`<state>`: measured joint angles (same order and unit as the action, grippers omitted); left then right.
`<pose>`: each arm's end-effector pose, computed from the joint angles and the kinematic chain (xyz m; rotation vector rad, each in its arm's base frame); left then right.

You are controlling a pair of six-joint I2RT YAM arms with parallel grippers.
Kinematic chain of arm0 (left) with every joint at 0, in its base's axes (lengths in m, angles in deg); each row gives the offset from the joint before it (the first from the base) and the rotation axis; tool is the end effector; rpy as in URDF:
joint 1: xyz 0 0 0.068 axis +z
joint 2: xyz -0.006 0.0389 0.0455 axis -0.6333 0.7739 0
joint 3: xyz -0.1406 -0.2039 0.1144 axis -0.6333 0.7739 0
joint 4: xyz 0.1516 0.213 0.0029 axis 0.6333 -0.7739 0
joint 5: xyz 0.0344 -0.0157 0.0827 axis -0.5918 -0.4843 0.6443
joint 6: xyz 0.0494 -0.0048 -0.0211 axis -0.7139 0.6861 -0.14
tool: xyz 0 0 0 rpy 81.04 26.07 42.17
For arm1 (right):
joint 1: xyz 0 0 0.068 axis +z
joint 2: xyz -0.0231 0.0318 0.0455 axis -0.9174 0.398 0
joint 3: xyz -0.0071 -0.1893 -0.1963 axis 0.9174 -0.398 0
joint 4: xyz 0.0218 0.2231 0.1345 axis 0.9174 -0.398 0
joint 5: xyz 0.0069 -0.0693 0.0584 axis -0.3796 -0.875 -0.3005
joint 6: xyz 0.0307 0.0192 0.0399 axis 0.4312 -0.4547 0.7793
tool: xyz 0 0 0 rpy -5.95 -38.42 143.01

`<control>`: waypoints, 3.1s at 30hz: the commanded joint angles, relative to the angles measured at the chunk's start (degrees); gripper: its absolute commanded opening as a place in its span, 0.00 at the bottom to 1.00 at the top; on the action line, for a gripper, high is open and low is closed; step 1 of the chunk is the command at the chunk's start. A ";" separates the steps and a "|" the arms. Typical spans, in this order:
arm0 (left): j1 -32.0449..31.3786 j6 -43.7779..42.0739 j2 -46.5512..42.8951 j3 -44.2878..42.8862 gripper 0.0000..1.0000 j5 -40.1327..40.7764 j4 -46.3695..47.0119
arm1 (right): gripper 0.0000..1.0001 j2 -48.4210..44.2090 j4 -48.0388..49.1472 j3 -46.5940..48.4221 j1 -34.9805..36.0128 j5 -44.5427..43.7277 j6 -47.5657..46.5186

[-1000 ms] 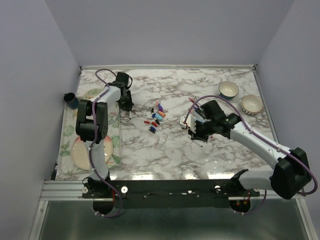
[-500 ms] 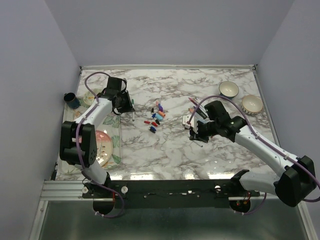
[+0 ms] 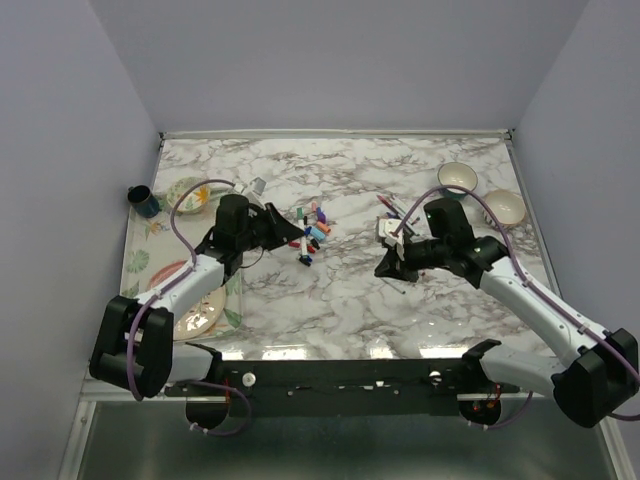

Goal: Open the pen caps
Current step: Pass the pen from the left arm to the right, then hold the pen cap with the left arm and grip the barrel with the right arm, then open the pen cap

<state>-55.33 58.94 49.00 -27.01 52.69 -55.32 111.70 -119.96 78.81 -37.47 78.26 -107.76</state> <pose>0.2638 -0.0924 0.2277 -0.2328 2.1782 -1.1111 0.1851 0.1307 0.2760 -1.5234 1.6213 0.7854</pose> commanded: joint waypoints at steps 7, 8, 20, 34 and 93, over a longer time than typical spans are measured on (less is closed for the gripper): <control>-15.43 15.86 -2.52 7.77 0.00 13.74 30.12 | 0.22 4.71 3.87 -0.01 -3.32 11.00 8.19; -16.82 16.22 -2.52 8.13 0.00 14.89 31.18 | 0.24 4.98 4.04 0.07 -3.68 11.35 8.63; -24.92 16.13 -1.20 9.71 0.00 24.82 37.07 | 0.27 7.27 5.27 0.16 -6.58 14.08 12.24; -30.90 15.34 1.79 9.28 0.00 31.68 40.77 | 0.31 9.91 5.71 0.60 -6.84 15.49 14.96; -41.36 13.86 14.54 3.29 0.27 37.57 49.55 | 0.01 19.13 8.27 3.06 -15.98 25.16 32.30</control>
<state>-95.79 74.74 64.78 -23.56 89.91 -9.90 129.91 -107.20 79.25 -53.95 100.97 -70.03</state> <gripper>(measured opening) 0.185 0.164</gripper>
